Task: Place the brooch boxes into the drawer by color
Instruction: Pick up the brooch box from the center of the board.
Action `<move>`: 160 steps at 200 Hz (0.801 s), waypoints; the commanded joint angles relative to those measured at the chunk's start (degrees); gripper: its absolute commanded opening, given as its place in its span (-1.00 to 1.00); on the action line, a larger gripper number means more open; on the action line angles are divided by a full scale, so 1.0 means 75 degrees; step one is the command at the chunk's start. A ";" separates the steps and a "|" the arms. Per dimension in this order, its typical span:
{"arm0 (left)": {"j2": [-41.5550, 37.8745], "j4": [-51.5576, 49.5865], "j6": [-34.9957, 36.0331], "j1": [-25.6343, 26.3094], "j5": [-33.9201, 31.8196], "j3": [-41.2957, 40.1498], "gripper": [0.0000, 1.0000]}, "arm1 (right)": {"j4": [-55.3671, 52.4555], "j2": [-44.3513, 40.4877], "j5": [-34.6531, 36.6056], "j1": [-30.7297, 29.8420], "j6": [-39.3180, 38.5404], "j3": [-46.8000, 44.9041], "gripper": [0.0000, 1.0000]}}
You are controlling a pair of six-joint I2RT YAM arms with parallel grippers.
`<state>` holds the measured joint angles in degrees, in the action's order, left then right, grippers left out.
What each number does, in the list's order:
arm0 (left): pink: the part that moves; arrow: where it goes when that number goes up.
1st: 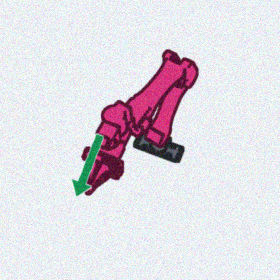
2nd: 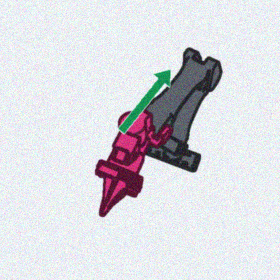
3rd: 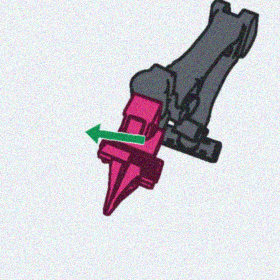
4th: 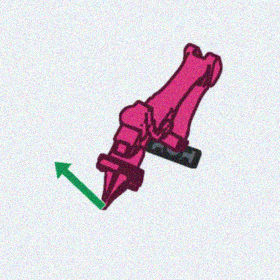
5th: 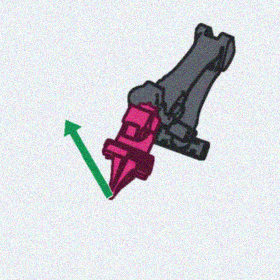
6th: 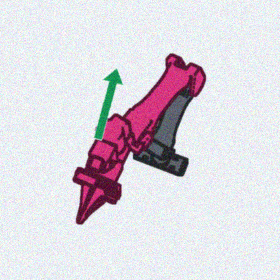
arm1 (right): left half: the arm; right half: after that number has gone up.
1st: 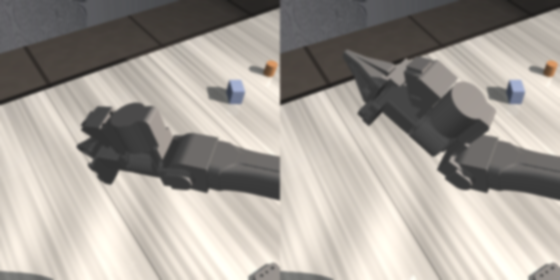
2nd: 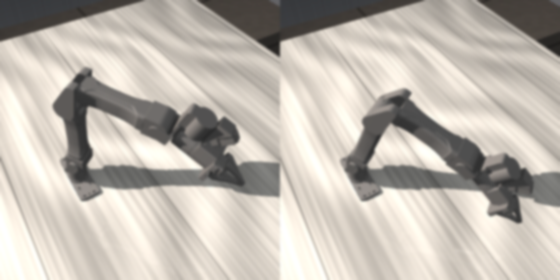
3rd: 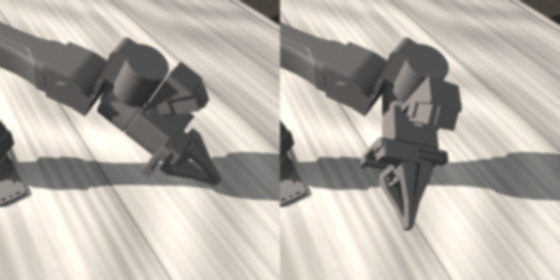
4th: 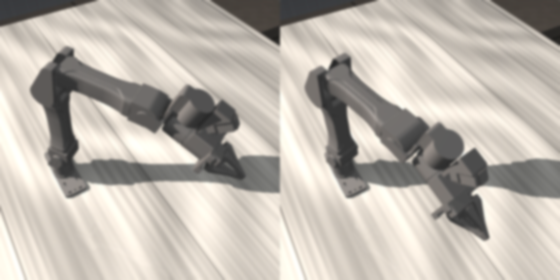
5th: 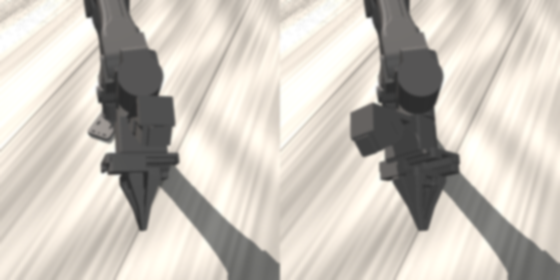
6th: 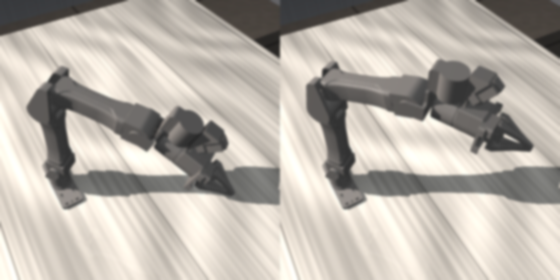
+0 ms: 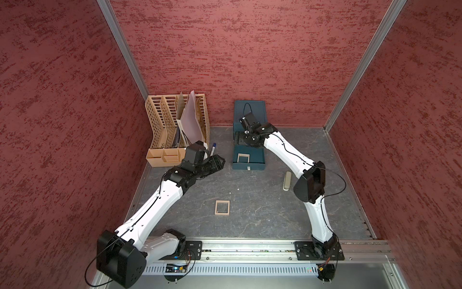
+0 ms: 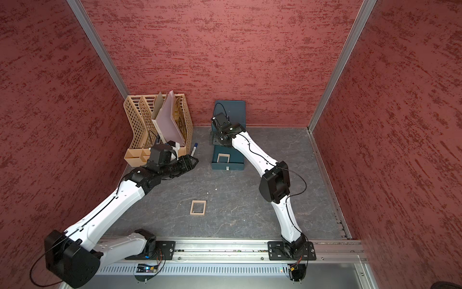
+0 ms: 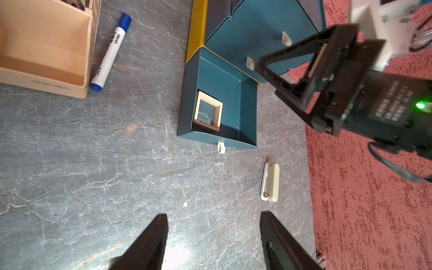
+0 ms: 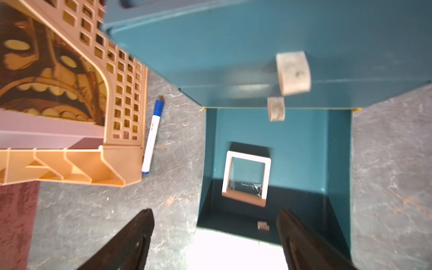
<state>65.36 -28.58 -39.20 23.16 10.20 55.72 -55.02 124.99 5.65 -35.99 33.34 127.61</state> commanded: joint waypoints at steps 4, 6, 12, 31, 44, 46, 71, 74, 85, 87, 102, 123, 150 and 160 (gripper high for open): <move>-0.0031 0.0201 -0.0054 -0.0014 -0.0035 -0.0024 0.33 | 0.0313 -0.0540 0.0183 -0.0165 0.0124 -0.0486 0.77; -0.0040 0.0201 -0.0051 -0.0011 -0.0029 -0.0024 0.33 | 0.0325 -0.0581 0.0184 -0.0178 0.0125 -0.0528 0.76; -0.0043 0.0201 -0.0048 -0.0027 -0.0029 -0.0024 0.33 | 0.0367 -0.0722 0.0196 -0.0231 0.0114 -0.0656 0.75; -0.0066 0.0210 -0.0059 -0.0086 0.0020 -0.0054 0.33 | 0.0603 -0.1209 0.0183 -0.0438 0.0059 -0.1237 0.72; -0.0107 0.0213 -0.0070 -0.0162 0.0052 -0.0073 0.33 | 0.0857 -0.1598 0.0230 -0.0626 -0.0012 -0.1781 0.71; -0.0112 0.0213 -0.0070 -0.0174 0.0057 -0.0077 0.33 | 0.0903 -0.1657 0.0240 -0.0653 -0.0041 -0.1874 0.71; -0.0244 0.0189 -0.0059 -0.0383 0.0166 -0.0152 0.33 | 0.1454 -0.2443 0.0356 -0.1088 -0.0397 -0.3064 0.66; -0.0260 0.0183 -0.0058 -0.0410 0.0173 -0.0169 0.33 | 0.1492 -0.2514 0.0376 -0.1135 -0.0417 -0.3176 0.65; -0.0340 0.0148 -0.0042 -0.0511 0.0210 -0.0227 0.33 | 0.1589 -0.2801 0.0427 -0.1320 -0.0486 -0.3651 0.64; -0.0352 0.0144 -0.0040 -0.0533 0.0216 -0.0238 0.33 | 0.1614 -0.2846 0.0444 -0.1357 -0.0488 -0.3734 0.63; -0.0468 0.0110 -0.0033 -0.0687 0.0284 -0.0336 0.32 | 0.1784 -0.3233 0.0601 -0.1670 -0.0591 -0.4325 0.61; -0.0625 0.0055 -0.0034 -0.0893 0.0363 -0.0465 0.32 | 0.2127 -0.3634 0.0606 -0.2207 -0.0935 -0.5066 0.60; -0.0787 -0.0043 -0.0012 -0.1210 0.0514 -0.0547 0.32 | 0.2209 -0.3773 0.0740 -0.2713 -0.1328 -0.5595 0.60; -0.0825 -0.0068 -0.0009 -0.1318 0.0587 -0.0573 0.32 | 0.2308 -0.3814 0.0631 -0.2814 -0.1478 -0.5770 0.61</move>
<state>60.51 -28.73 -39.42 14.98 12.69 52.34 -41.12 97.78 8.99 -54.94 26.20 86.83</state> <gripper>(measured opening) 0.658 0.800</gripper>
